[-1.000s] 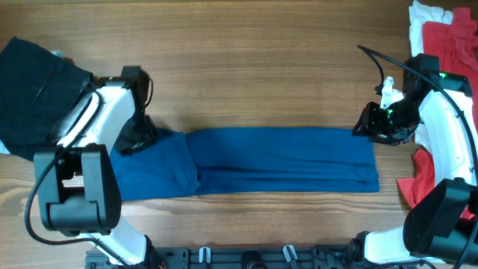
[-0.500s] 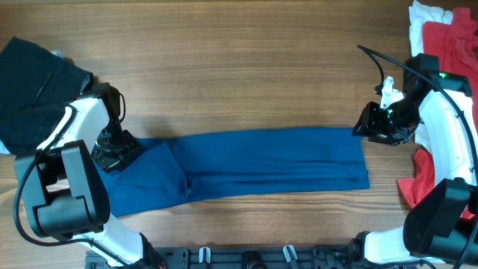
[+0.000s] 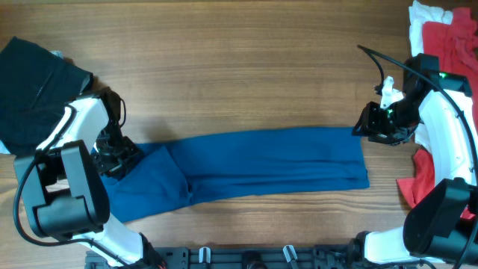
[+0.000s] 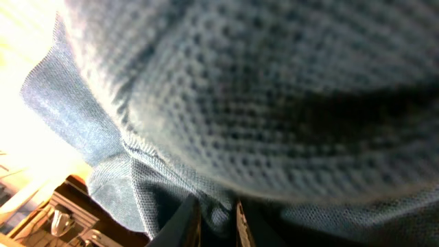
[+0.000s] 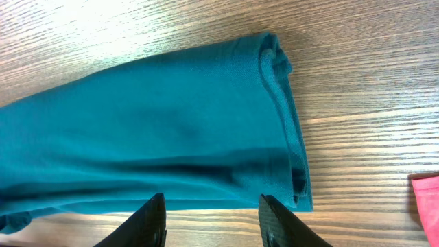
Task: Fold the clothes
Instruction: 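Grasp the strip's left end with left gripper, right end with right, then pull the strip's ends outward with both grippers to stretch it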
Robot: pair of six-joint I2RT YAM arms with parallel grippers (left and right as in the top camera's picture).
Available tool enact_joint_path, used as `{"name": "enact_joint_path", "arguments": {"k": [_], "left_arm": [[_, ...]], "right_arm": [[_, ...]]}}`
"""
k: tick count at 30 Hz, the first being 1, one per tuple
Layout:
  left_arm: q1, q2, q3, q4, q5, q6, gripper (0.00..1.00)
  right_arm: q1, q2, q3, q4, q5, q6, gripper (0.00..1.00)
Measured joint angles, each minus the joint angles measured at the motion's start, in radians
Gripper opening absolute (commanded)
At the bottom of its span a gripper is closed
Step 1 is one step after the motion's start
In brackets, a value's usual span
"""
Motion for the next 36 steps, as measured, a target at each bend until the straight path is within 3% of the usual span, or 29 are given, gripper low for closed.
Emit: {"name": "enact_joint_path", "arguments": {"k": [1,3,9,14,18,21,22,23,24,25,26,30,36], "left_arm": [[0.000,0.000,0.000,-0.003,0.000,0.001,0.16],[0.000,0.000,0.000,-0.006,0.000,-0.002,0.19],[0.000,0.000,-0.001,0.013,0.003,-0.003,0.20],[0.000,0.000,-0.001,0.016,0.010,-0.003,0.21],[0.000,0.000,-0.002,0.018,0.015,-0.003,0.22],[0.000,0.000,-0.003,0.022,0.015,-0.003,0.24],[0.000,0.000,-0.003,0.024,0.016,-0.003,0.25],[0.000,0.000,-0.003,0.026,0.018,-0.003,0.25],[0.000,0.000,-0.003,0.032,0.023,-0.003,0.26],[0.000,0.000,-0.003,0.039,0.026,-0.003,0.27],[0.000,0.000,-0.003,0.042,0.027,-0.003,0.26],[0.001,0.000,-0.003,0.074,0.041,-0.003,0.23],[0.000,0.000,-0.006,0.261,0.149,-0.003,0.14]], "right_arm": [[0.000,0.000,0.000,0.000,0.000,0.000,0.44],[0.000,0.000,0.000,-0.001,0.000,0.000,0.54],[0.000,0.000,-0.048,-0.004,0.000,0.005,0.59],[0.000,0.000,-0.223,0.189,0.033,0.062,0.72],[0.000,0.001,-0.374,0.443,0.054,0.073,0.75],[0.000,0.001,-0.449,0.523,0.060,0.073,0.74],[0.000,-0.007,-0.459,0.546,0.051,0.074,0.72],[0.000,-0.013,-0.466,0.562,0.041,0.072,0.63],[-0.001,-0.019,-0.476,0.581,0.031,0.072,0.40],[-0.001,-0.023,-0.484,0.601,0.018,0.068,0.09],[-0.001,-0.022,-0.492,0.621,0.005,0.065,0.04],[-0.001,-0.018,-0.514,0.688,-0.036,0.089,0.04],[0.000,-0.007,-0.517,0.863,-0.043,0.218,0.04]]}}
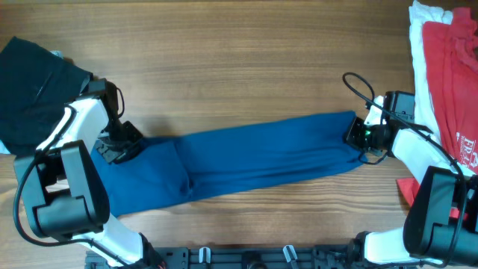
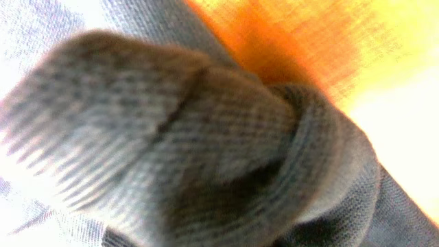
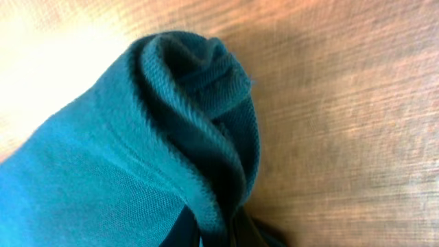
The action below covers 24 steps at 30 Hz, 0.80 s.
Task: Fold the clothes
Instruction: 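Pull the strip's ends outward with both grippers to stretch it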
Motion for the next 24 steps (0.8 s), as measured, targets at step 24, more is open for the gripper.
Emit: {"name": "enact_joint_path", "arguments": {"k": [24], "left_arm": [[-0.093,-0.006,0.146,-0.012,0.174,0.078,0.38]], "right_arm": [[-0.160,0.002,0.023,0.104,0.053,0.254,0.04]]}}
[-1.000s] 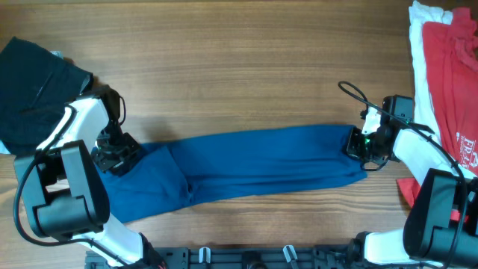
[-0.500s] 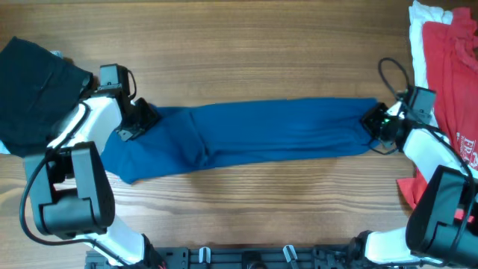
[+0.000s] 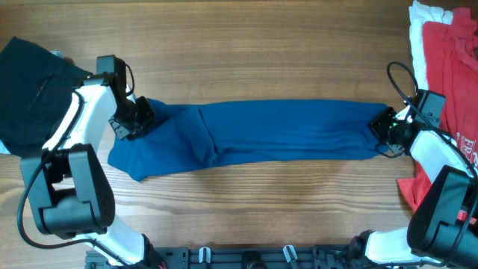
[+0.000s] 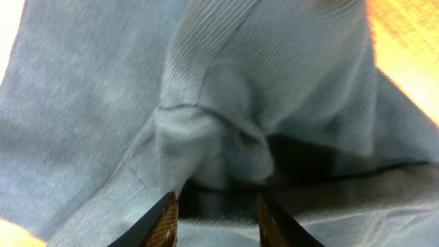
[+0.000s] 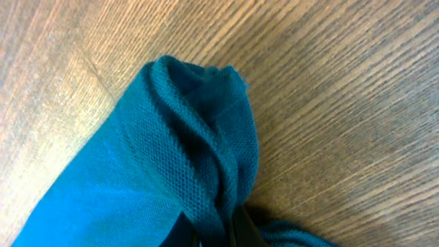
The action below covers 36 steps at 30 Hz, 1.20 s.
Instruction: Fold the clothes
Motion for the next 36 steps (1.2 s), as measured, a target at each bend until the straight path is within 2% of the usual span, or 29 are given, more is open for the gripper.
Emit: {"name": "enact_joint_path", "arguments": {"k": [5,11,12,14,15,19,22,31,33,36], "left_arm": [[0.000,0.000,0.000,-0.035,-0.068,-0.039,0.41],[0.000,0.000,-0.008,-0.011,-0.079,-0.103,0.41],[0.000,0.000,-0.023,0.016,-0.075,-0.108,0.35],[0.000,0.000,-0.063,0.057,-0.064,-0.119,0.10],[0.000,0.000,-0.074,0.064,-0.063,-0.120,0.04],[0.000,0.000,-0.088,0.060,-0.061,-0.130,0.04],[0.008,0.000,-0.089,0.002,-0.062,-0.130,0.04],[0.123,0.000,-0.089,-0.072,-0.156,-0.130,0.05],[0.130,0.000,-0.089,-0.072,-0.177,-0.130,0.24],[0.133,0.000,-0.089,-0.093,-0.197,-0.130,0.20]], "right_arm": [[0.000,0.000,0.001,-0.015,0.007,-0.046,0.04],[0.000,0.000,0.001,-0.023,0.007,-0.053,0.04],[0.000,0.000,0.001,-0.024,0.007,-0.053,0.04],[0.000,0.000,0.001,-0.027,0.008,-0.053,0.04],[0.000,0.000,0.001,-0.028,0.008,-0.053,0.04],[0.000,0.000,0.001,-0.037,0.010,-0.053,0.04],[0.000,0.000,0.001,-0.040,0.010,-0.053,0.04],[0.000,0.000,0.001,-0.051,0.010,-0.053,0.04],[0.000,0.000,0.001,-0.051,0.010,-0.053,0.05],[0.000,0.000,0.001,-0.052,0.010,-0.053,0.05]]}}
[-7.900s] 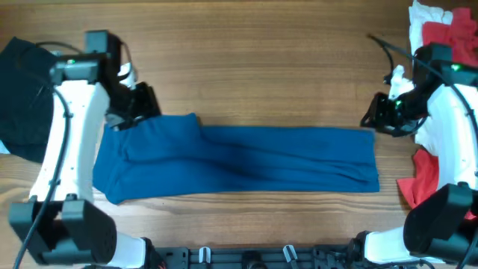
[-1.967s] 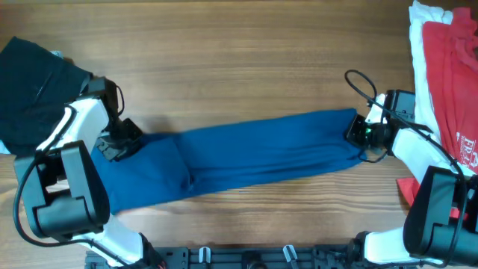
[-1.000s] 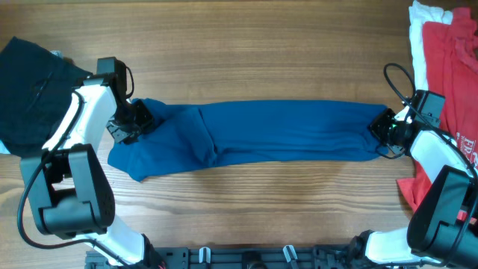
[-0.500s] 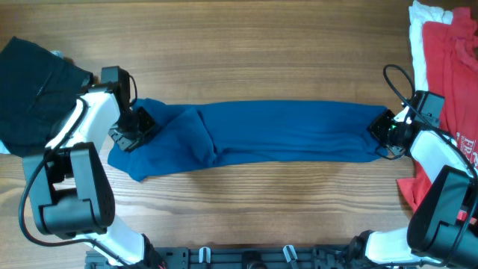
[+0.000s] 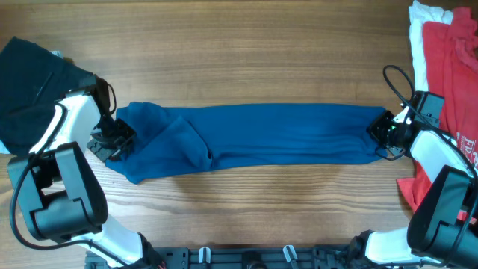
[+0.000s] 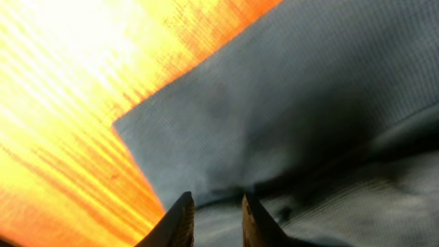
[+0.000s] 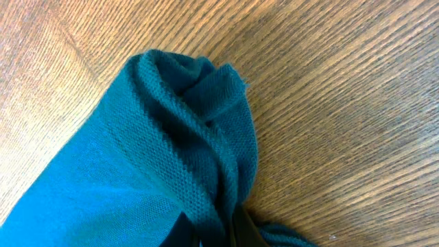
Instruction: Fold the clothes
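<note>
A long blue garment (image 5: 276,134) lies stretched left to right across the wooden table. My right gripper (image 5: 385,128) is shut on its bunched right end; in the right wrist view the folds of blue knit (image 7: 199,123) run down into the gripper (image 7: 209,230). My left gripper (image 5: 112,142) sits at the garment's lower left edge. In the left wrist view its fingers (image 6: 182,219) stand close together with grey-blue cloth (image 6: 309,103) between them, next to a cloth corner on bright wood.
A black cloth (image 5: 33,82) lies at the far left by the left arm. Red and white clothes (image 5: 448,52) are piled at the right edge, with a red piece (image 5: 418,179) lower down near the right arm.
My left gripper has left the garment's upper left corner and now sits lower, at the left edge, with its fingers closer together on cloth. The right gripper has barely moved.
The garment first lay slanted, with my left gripper shut on its left part and the right gripper open over its right end. Then the right was shut on that end. By 1.2 s ago the garment lay straight and farther back, left fingers wide apart. Now both hold cloth.
</note>
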Robot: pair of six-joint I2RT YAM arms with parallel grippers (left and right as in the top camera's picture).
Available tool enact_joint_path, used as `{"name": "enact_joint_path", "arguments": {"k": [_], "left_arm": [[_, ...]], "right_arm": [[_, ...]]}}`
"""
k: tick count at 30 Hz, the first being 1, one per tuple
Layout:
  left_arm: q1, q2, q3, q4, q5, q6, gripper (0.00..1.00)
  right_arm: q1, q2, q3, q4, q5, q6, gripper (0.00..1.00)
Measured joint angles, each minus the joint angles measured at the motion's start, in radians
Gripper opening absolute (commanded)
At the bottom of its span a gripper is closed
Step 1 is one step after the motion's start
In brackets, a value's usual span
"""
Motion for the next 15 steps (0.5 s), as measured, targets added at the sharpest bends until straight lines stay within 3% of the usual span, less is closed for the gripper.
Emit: {"name": "enact_joint_path", "arguments": {"k": [5,8,11,15], "left_arm": [[-0.006,-0.032,0.024,-0.121,0.007,0.021,0.20],[-0.069,-0.175,0.061,-0.105,0.063,0.061,0.20],[-0.213,-0.257,0.075,-0.071,0.095,0.100,0.22],[-0.424,-0.232,0.069,-0.067,0.117,0.106,0.28]], "right_arm": [[0.000,0.000,0.000,-0.002,0.001,0.000,0.05],[0.000,0.000,0.000,-0.003,0.001,0.000,0.05],[0.000,0.000,0.000,-0.004,0.004,-0.001,0.05],[0.000,0.000,0.000,-0.014,0.008,-0.004,0.06]]}}
